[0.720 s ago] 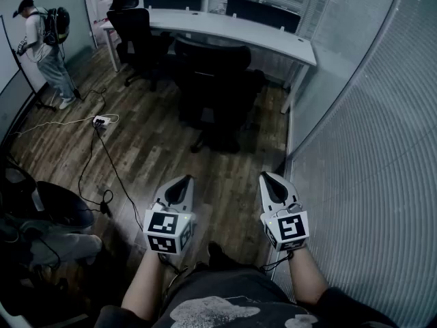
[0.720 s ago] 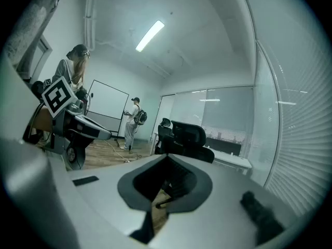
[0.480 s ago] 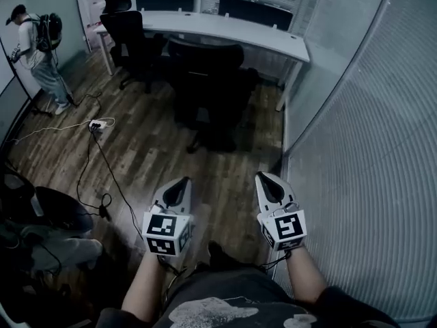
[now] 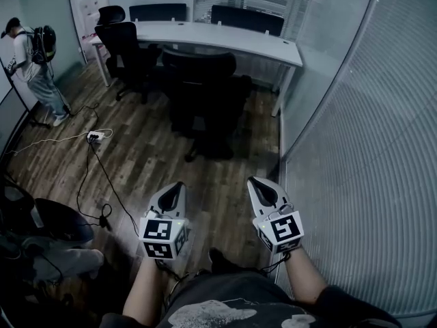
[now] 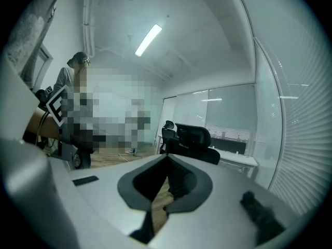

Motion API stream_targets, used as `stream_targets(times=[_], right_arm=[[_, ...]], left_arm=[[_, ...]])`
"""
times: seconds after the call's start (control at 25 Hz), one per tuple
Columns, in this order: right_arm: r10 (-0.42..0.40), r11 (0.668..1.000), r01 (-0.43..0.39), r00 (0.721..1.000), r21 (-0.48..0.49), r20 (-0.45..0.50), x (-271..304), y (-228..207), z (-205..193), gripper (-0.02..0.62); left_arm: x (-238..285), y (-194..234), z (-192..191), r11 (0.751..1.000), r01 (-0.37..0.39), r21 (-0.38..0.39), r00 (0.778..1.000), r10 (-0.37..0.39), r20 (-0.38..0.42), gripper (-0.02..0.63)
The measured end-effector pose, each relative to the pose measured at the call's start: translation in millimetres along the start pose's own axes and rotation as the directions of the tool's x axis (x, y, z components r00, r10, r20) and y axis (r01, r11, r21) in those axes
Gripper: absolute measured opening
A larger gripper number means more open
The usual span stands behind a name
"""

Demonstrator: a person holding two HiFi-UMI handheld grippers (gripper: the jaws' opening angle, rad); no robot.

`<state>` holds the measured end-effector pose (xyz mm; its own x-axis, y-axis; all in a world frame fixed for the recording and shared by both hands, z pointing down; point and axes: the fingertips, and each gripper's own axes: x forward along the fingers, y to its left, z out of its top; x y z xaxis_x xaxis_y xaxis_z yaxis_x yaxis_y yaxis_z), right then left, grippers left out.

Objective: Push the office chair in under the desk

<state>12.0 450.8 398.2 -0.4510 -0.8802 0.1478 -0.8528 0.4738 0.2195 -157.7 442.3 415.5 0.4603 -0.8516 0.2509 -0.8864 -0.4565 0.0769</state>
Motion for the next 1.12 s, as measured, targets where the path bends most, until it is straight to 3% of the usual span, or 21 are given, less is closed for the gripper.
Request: stream_targets(times=[0.28, 0.52, 0.8, 1.12], right_arm=[[-0.013, 1.0, 0.013, 1.0, -0.011, 0.007, -5, 11, 2, 0.023], [-0.01, 1.0, 0.009, 1.0, -0.029, -0.027, -3, 16, -4, 0.023], [-0.011, 1.0, 0.011, 1.0, -0.01, -0.007, 40, -3, -16, 0.024], [-0.038, 0.999, 0.038, 0.999, -0.002, 0.012, 120, -69, -19, 0.024]], left_arm=[[-22, 6, -8, 1.0, -0.02, -0.009, 1.0, 0.02, -0.005, 0.015], [-22, 12, -7, 0.999, -0.028, 0.044, 0.999, 0.028, -0.018, 0.015], [14, 31, -8, 0.997, -0.048, 0.058, 0.998, 0.049, -0.026, 0.015], [90, 67, 14, 0.993, -0.09, 0.082, 0.995, 0.093, -0.032, 0.015]])
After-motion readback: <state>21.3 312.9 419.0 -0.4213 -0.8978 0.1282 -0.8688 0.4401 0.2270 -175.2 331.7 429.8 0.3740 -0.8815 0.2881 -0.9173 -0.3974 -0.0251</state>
